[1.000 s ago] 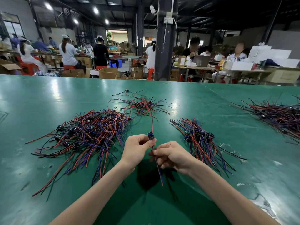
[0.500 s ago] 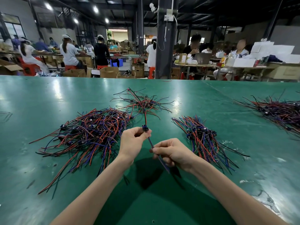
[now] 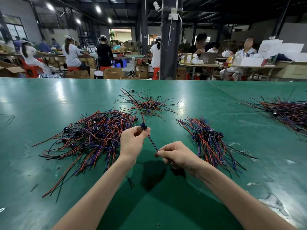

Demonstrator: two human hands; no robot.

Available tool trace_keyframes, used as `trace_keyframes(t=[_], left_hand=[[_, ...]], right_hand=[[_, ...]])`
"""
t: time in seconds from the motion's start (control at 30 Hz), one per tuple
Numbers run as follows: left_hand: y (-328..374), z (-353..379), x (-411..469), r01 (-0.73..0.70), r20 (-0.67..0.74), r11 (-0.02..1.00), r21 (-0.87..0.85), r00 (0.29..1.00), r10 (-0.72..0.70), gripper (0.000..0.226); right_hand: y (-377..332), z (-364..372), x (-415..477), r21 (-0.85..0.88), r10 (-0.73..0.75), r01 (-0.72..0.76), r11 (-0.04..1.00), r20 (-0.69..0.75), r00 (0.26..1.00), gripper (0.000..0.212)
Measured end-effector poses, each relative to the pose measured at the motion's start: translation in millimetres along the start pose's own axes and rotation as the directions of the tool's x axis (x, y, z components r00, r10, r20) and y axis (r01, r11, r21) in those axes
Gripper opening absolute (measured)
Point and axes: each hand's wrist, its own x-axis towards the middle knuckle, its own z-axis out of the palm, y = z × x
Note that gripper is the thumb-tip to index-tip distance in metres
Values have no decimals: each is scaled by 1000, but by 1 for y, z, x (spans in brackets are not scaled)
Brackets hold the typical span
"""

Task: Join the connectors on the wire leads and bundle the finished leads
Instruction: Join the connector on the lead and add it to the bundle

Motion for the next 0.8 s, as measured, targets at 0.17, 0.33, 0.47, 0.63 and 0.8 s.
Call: trace_keyframes(t=[0.17,0.33,0.47,0.63,0.8], left_hand=[[0,-5,6,15,-65,1000,-24,998,-16,18],[1,-8,6,22,-79,999,-25,997,-24,19],[1,-11,8,30,-105,999,-43,994,-34,23],[2,-13,9,24,-124,999,-34,992,-28,20],[1,-15,12,4,-148,997,-81,989,-16,16]], right_hand=[[5,1,1,-70,-63,65,995,30,998,15],[6,2,3,-72,-30,33,997,35,999,21],[6,2,1,-71,-64,68,995,62,996,20],[5,2,0,-72,-49,52,996,50,998,21],[4,3,-1,-52,-71,75,996,79,994,18]])
